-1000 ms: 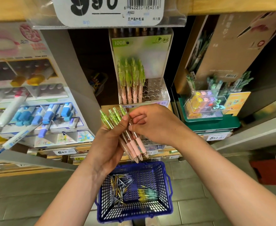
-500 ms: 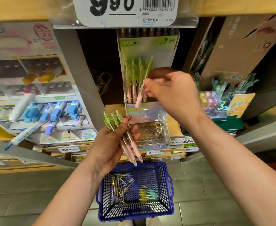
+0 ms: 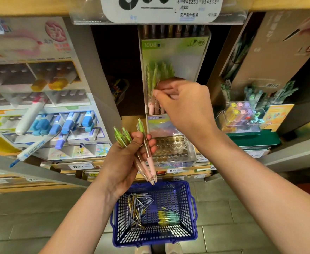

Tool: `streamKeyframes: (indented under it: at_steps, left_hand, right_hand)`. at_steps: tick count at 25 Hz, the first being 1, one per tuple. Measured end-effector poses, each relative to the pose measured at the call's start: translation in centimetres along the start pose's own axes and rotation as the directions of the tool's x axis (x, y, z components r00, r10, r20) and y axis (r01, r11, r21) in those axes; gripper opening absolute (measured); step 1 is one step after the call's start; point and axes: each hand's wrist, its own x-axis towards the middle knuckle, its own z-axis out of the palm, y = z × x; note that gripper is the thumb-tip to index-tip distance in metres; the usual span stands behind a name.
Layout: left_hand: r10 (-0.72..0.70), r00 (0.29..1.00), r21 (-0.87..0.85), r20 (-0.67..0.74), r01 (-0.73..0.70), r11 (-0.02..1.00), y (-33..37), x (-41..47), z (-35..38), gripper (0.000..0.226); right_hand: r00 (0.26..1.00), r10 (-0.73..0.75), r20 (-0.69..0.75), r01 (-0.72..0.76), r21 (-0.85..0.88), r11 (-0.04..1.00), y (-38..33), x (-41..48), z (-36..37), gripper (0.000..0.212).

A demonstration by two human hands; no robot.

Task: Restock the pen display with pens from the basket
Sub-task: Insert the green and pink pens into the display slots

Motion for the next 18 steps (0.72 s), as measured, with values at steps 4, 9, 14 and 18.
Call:
streamKeyframes:
  at_steps: [4, 9, 14, 18]
  left_hand:
    - [0.021, 1.0, 0.028, 0.023, -0.022, 0.999, -0.1, 0.1, 0.0, 0.012]
    - [0.028, 0.994, 0.08, 0.11, -0.036, 0.996, 0.1, 0.2, 0.2, 0.02]
    - [0.015, 0.988, 0.094, 0.153, -0.03, 0.995, 0.1, 0.2, 0.7, 0.026]
    - [0.023, 0.986, 0.107, 0.168, -0.041, 0.993, -0.4, -0.2, 0.8, 0.029]
  right_hand:
    - [0.996, -0.078, 0.03, 0.08, -0.06, 0.995, 1.0, -1.2, 1.0, 0.006]
    - [0.997, -0.004, 0.079, 0.013, -0.124, 0.992, 1.5, -1.7, 1.3, 0.011]
    - [0.843, 0.251, 0.476, -0.366, 0.167, 0.915, 1.0, -3.6, 0.4, 0.011]
    - [0.767, 0.318, 0.557, -0.558, 0.335, 0.759, 0.9, -3.6, -0.4, 0.021]
